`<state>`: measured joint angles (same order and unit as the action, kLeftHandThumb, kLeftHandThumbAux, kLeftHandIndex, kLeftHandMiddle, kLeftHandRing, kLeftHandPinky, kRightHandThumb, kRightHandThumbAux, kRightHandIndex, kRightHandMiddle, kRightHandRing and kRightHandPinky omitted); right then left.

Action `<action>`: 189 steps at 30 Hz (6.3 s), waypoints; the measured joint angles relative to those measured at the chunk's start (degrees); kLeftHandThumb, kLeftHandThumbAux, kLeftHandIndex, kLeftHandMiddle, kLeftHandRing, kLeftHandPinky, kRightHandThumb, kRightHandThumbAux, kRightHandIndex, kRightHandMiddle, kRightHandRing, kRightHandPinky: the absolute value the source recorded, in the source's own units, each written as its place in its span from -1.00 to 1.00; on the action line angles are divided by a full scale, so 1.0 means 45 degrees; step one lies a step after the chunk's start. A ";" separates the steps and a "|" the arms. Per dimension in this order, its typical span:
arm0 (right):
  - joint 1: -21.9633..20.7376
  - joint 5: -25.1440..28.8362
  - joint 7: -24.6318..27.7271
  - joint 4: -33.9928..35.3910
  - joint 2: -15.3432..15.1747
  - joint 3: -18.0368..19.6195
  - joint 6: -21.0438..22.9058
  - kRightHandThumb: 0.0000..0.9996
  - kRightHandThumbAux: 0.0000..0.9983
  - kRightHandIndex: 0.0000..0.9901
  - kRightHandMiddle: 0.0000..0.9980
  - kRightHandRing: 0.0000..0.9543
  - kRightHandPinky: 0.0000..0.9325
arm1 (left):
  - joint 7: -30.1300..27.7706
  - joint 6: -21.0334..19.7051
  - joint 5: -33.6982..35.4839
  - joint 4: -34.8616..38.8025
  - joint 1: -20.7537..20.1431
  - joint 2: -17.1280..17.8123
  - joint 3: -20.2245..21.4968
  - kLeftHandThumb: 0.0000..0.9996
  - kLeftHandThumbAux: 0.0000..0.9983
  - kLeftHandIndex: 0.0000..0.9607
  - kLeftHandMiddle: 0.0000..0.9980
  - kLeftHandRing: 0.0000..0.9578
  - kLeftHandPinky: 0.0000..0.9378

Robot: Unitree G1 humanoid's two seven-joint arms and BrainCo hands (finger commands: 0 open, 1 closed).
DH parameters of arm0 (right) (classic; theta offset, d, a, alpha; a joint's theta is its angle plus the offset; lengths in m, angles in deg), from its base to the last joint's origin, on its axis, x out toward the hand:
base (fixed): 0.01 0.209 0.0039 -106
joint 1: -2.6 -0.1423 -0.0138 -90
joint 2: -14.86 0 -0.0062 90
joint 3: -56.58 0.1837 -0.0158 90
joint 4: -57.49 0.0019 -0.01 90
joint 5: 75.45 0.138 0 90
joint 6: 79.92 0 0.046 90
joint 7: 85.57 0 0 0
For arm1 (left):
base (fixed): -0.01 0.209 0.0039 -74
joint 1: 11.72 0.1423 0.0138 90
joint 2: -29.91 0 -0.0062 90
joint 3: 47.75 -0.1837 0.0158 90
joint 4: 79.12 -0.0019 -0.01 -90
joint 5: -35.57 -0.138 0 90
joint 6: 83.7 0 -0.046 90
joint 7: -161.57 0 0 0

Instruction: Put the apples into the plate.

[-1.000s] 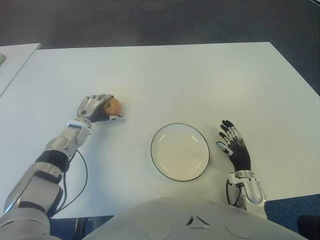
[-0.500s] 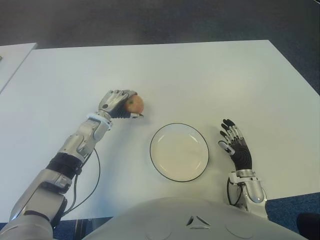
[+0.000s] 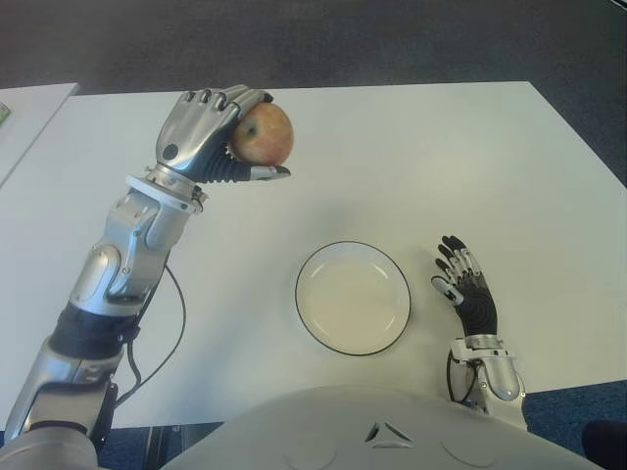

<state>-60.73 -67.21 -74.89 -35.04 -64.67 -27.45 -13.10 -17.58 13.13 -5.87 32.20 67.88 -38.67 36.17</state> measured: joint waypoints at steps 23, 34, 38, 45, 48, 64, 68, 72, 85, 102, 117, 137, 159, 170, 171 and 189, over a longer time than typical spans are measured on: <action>0.0034 -0.0018 -0.0052 0.0160 -0.0001 -0.0217 0.0215 -0.84 0.18 -0.99 -0.97 -1.00 -1.00 | -0.1383 0.2001 -0.1123 0.2594 0.1695 -0.1821 -0.2009 0.70 0.34 -0.17 0.07 0.75 0.79; 0.0063 -0.0027 -0.0203 0.0417 0.0021 -0.0323 0.0494 -0.82 0.17 -0.98 -0.99 -1.00 -1.00 | -0.2304 0.3026 -0.1416 0.2233 0.1670 -0.2395 -0.3447 0.70 0.34 -0.17 0.08 0.77 0.81; 0.0089 -0.0059 -0.0289 0.0603 0.0053 -0.0420 0.0650 -0.82 0.16 -0.98 -0.99 -1.00 -1.00 | -0.2214 0.3404 -0.2056 0.1395 0.1859 -0.2695 -0.4162 0.70 0.34 -0.17 0.07 0.77 0.79; 0.0148 -0.0143 -0.0444 0.0694 0.0116 -0.0488 0.0763 -0.82 0.14 -0.98 -0.99 -1.00 -1.00 | -0.2390 0.3385 -0.2662 0.0917 0.2314 -0.2590 -0.4306 0.70 0.34 -0.17 0.06 0.75 0.78; 0.0153 -0.0200 -0.0501 0.0696 0.0141 -0.0488 0.0770 -0.82 0.14 -0.97 -0.99 -1.00 -1.00 | -0.2001 0.3463 -0.3106 0.0478 0.2425 -0.2535 -0.4300 0.70 0.33 -0.17 0.06 0.76 0.78; 0.0080 -0.0186 -0.0517 0.0412 0.0448 -0.0489 0.0387 -0.84 0.08 -0.93 -0.98 -1.00 -1.00 | 0.0871 0.3432 -0.4227 -0.2791 0.2980 -0.2919 -0.4751 0.70 0.33 -0.17 0.05 0.74 0.76; 0.0062 -0.0155 -0.0371 0.0208 0.0446 -0.0480 0.0088 -0.85 0.09 -0.93 -0.98 -1.00 -1.00 | 0.1373 0.3363 -0.4468 -0.3258 0.3098 -0.2991 -0.4950 0.70 0.33 -0.17 0.05 0.75 0.76; 0.0052 -0.0027 -0.0275 0.0079 0.0449 -0.0479 -0.0064 -0.86 0.13 -0.91 -0.97 -1.00 -1.00 | 0.1618 0.3215 -0.4521 -0.3423 0.3080 -0.3009 -0.4954 0.71 0.33 -0.17 0.06 0.74 0.76; 0.0096 -0.0066 -0.0409 0.0209 0.0468 -0.0480 -0.0087 -0.88 0.20 -0.92 -0.98 -1.00 -1.00 | 0.1752 0.2887 -0.4563 -0.4034 0.2999 -0.2901 -0.4998 0.70 0.33 -0.17 0.06 0.75 0.77; 0.0244 -0.0252 -0.0679 0.0614 0.0539 -0.0558 0.0343 -0.87 0.20 -0.93 -0.95 -1.00 -1.00 | 0.1682 0.2753 -0.4030 -0.4295 0.2899 -0.2905 -0.5328 0.70 0.33 -0.17 0.05 0.74 0.75; 0.0315 -0.0286 -0.0877 0.0959 0.0711 -0.0629 0.0743 -0.84 0.15 -0.90 -0.94 -1.00 -1.00 | 0.1379 0.2893 -0.3668 -0.4218 0.2711 -0.2746 -0.5345 0.70 0.32 -0.13 0.15 0.60 0.61; 0.0298 -0.0177 -0.0400 0.1139 0.0510 -0.0759 0.1113 -0.92 0.16 -0.96 -0.98 -1.00 -1.00 | 0.0490 0.3020 -0.3156 -0.2758 0.3594 -0.2506 -0.5269 -0.78 -0.38 -0.99 -0.97 -0.97 -0.97; 0.0297 0.0287 0.0109 0.1078 0.0497 -0.0746 0.1081 -0.91 0.18 -0.93 -0.96 -1.00 -0.99 | 0.1309 0.3614 -0.3217 -0.2293 0.3734 -0.2416 -0.4879 -0.83 -0.65 -1.00 -1.00 -1.00 -1.00; 0.0328 0.0280 0.0109 0.1140 0.0500 -0.0746 0.1142 -0.89 0.16 -0.93 -0.95 -1.00 -1.00 | 0.2144 0.3639 -0.3334 -0.2232 0.3966 -0.2499 -0.4730 -0.82 -0.55 -1.00 -1.00 -1.00 -1.00; 0.0330 0.0280 0.0108 0.1151 0.0500 -0.0745 0.1161 -0.89 0.16 -0.93 -0.95 -1.00 -1.00 | 0.2219 0.3637 -0.3361 -0.2229 0.3993 -0.2507 -0.4717 -0.81 -0.55 -1.00 -1.00 -1.00 -1.00; 0.0444 0.0235 0.0115 0.1287 0.0528 -0.0877 0.1214 -0.88 0.11 -0.92 -0.95 -1.00 -0.99 | 0.2723 0.1980 -0.2927 -0.1225 0.5405 -0.3737 -0.3616 -0.81 -0.34 -1.00 -1.00 -1.00 -0.92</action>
<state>-58.73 -66.16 -74.37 -29.25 -62.30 -31.40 -7.64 -5.33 22.04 -19.04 26.69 92.20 -55.49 19.89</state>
